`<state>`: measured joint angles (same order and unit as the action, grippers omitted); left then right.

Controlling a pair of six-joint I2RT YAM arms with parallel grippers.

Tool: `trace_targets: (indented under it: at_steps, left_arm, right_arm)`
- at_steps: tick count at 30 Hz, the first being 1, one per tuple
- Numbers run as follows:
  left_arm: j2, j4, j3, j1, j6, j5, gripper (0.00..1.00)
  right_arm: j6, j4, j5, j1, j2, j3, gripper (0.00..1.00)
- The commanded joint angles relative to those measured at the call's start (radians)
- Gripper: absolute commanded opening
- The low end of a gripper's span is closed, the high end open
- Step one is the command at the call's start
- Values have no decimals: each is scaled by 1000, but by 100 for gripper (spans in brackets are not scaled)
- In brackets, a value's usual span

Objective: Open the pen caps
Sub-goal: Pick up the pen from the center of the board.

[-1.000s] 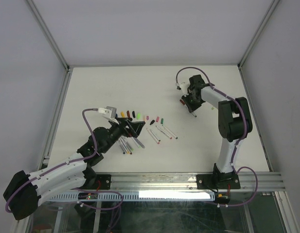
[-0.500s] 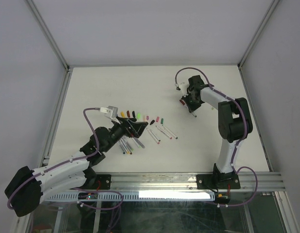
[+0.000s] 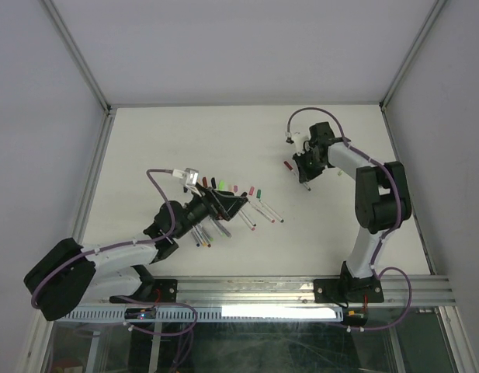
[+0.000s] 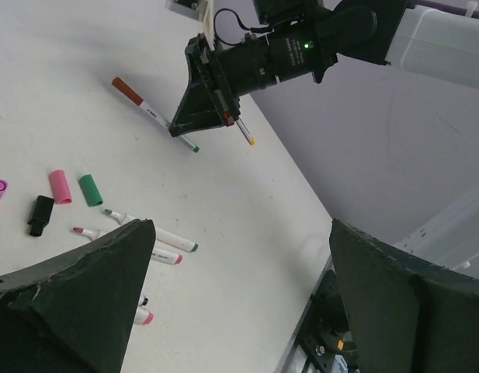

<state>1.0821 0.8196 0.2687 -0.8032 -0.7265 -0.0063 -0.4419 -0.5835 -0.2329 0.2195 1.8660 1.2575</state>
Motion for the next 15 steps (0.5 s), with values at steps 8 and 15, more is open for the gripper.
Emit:
trace_targets:
  at_steps: [8, 15]
  left_arm:
    - [408, 276, 237, 8, -137, 60, 95]
    - [600, 224, 388, 9, -174, -57, 90]
  right_arm:
    - [66, -1, -290, -58, -64, -6, 0]
    - [81, -11, -404, -78, -88, -7, 0]
